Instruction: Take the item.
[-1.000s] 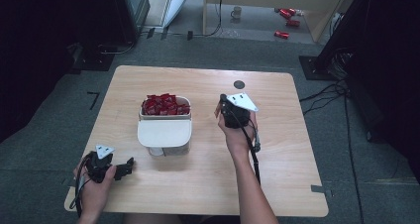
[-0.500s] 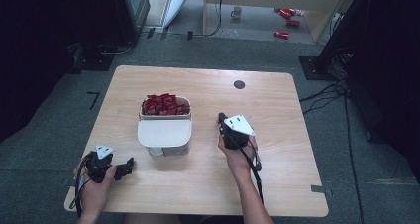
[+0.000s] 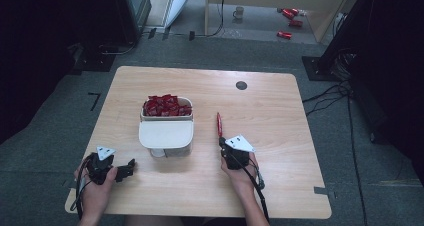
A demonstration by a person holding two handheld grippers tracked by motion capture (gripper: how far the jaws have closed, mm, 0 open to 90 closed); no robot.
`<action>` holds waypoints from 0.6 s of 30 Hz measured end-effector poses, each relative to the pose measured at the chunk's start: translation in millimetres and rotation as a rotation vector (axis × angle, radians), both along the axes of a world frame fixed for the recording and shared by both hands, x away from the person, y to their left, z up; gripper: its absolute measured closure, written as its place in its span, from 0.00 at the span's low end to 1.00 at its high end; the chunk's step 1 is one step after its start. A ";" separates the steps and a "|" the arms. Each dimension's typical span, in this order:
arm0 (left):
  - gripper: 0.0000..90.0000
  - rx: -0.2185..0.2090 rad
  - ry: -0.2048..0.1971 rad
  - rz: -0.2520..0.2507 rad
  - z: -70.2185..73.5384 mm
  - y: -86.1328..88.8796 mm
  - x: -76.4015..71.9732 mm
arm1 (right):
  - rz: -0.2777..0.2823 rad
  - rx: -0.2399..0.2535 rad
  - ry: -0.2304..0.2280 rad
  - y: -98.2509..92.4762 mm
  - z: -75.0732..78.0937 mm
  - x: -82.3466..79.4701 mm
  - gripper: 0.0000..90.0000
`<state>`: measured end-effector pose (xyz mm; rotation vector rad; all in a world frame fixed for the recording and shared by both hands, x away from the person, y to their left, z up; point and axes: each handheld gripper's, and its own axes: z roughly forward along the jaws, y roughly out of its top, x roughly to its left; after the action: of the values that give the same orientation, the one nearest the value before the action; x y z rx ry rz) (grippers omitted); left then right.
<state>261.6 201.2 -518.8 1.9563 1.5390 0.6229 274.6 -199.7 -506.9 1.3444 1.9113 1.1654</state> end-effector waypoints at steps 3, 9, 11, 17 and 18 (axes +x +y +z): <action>0.00 0.000 0.000 0.000 0.0 0.0 0.0 | 0.011 0.002 0.030 0.3 -2.8 0.9 0.96; 0.00 0.000 0.000 0.000 0.0 0.0 0.0 | 0.019 0.043 0.068 -1.7 -3.1 2.8 0.61; 0.00 0.000 0.000 0.000 0.0 0.0 0.0 | 0.021 0.059 0.069 -4.8 -1.2 2.8 0.56; 0.00 0.000 0.000 0.000 0.0 0.0 0.0 | 0.023 0.083 0.069 -14.3 6.8 1.4 0.45; 0.00 0.000 0.000 0.000 0.0 0.0 0.0 | 0.021 0.085 0.068 -16.6 8.3 1.0 0.43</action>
<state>261.6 201.2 -518.8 1.9567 1.5390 0.6229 275.6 -216.3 -498.6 1.4287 1.9470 1.2384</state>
